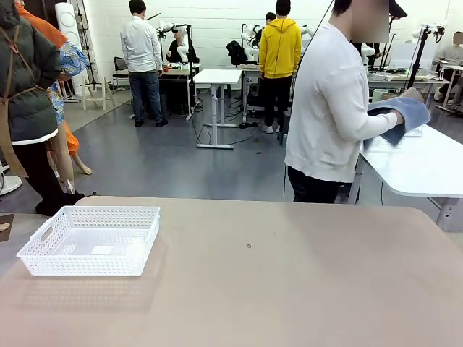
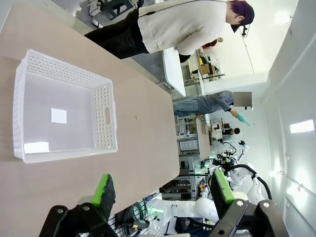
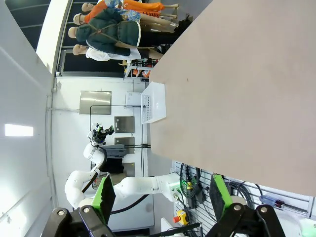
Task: Clean and organize the cups into the basket.
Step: Pick up the Organizing basket and move it to the center of the table, then pick up the Reusable plastic cup from the right side of the table and place it inside the Organizing basket.
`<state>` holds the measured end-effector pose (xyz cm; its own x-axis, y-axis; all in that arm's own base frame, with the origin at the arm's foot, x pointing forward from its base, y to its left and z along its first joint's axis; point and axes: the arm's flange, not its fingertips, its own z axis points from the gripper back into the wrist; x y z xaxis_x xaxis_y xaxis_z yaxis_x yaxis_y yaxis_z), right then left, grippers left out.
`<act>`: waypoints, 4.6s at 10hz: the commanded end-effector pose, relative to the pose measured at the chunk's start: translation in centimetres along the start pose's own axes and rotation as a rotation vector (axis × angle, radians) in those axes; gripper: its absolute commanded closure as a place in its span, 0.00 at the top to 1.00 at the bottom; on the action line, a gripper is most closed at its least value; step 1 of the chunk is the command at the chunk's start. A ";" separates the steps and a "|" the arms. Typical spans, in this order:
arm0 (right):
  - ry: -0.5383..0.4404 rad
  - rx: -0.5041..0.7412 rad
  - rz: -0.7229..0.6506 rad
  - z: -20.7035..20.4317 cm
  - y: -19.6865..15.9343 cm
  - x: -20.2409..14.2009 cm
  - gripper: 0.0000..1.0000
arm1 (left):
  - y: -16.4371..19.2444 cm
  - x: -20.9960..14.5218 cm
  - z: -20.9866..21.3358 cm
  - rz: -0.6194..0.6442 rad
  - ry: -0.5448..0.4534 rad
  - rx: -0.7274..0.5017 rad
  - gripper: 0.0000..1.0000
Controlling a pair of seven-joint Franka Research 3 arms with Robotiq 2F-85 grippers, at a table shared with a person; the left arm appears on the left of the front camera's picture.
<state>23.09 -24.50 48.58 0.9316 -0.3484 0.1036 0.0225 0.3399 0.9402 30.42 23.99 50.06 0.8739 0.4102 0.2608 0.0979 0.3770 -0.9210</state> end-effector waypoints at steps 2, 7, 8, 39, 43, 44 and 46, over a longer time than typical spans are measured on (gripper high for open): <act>-0.006 0.025 0.002 0.0 0.0 0.4 1.00 | -0.1 0.0 0.1 -0.003 -0.001 -0.004 1.00; -0.006 0.025 0.002 0.0 0.0 0.4 1.00 | -0.1 0.0 0.1 -0.003 -0.001 -0.004 1.00; -0.006 0.025 0.002 0.0 0.0 0.4 1.00 | -0.1 0.0 0.1 -0.003 -0.001 -0.004 1.00; -0.006 0.025 0.002 0.0 0.0 0.4 1.00 | -0.1 0.0 0.1 -0.003 -0.001 -0.004 1.00; -0.006 0.025 0.002 0.0 0.0 0.4 1.00 | -0.1 0.0 0.1 -0.003 -0.001 -0.004 1.00; -0.006 0.025 0.002 0.0 0.0 0.4 1.00 | -0.1 0.0 0.1 -0.003 -0.001 -0.004 1.00; -0.006 0.025 0.002 0.0 0.0 0.4 1.00 | -0.1 0.0 0.1 -0.003 -0.001 -0.004 1.00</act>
<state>23.09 -24.50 48.58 0.9316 -0.3484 0.1036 0.0226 0.3399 0.9402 30.43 23.98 50.06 0.8740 0.4099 0.2608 0.0980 0.3771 -0.9210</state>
